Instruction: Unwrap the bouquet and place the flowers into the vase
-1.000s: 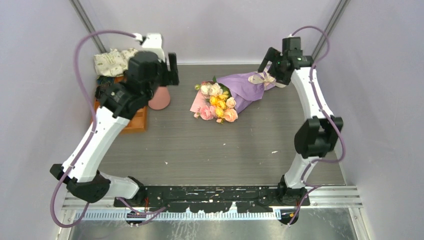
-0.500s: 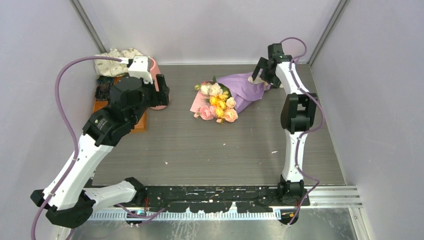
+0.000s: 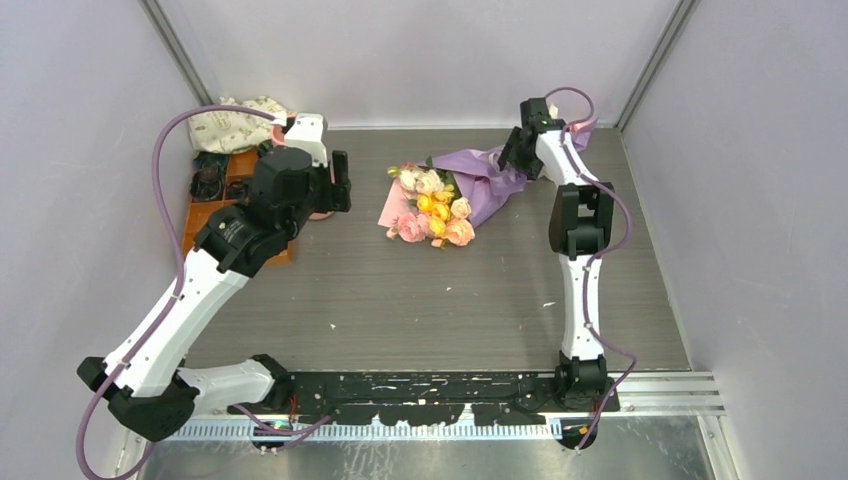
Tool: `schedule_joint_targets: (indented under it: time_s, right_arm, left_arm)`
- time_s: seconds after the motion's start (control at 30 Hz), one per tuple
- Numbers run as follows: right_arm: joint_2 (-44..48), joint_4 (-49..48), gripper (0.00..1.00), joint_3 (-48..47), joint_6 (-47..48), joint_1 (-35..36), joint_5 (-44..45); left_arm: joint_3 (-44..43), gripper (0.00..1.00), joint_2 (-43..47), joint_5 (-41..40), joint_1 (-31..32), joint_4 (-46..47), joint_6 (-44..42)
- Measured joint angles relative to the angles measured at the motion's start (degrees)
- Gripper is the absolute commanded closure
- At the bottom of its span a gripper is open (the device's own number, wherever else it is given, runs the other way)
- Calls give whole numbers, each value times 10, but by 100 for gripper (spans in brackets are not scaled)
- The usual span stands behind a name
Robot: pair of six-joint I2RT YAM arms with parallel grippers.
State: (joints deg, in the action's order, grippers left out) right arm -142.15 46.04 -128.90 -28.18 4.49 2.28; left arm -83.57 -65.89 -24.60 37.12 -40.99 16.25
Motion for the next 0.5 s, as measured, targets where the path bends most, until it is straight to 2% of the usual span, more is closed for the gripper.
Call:
schedule_joint_targets:
  time_s: [0.2,0.23,0.3,0.5]
  right_arm:
    - [0,-17,91,11,-8,31,0]
    - [2,-28,95,23,-14,36,1]
    - [21,-49,99,56,-24,44,1]
    - [133,-66,99,228,-39,83,24]
  left_arm:
    - [7,34,14,0,0,-2,0]
    - [9,34,19,0,0,-3,0]
    - [11,34,31,0,0,-5,0]
    - [16,34,68,7,0,-9,0]
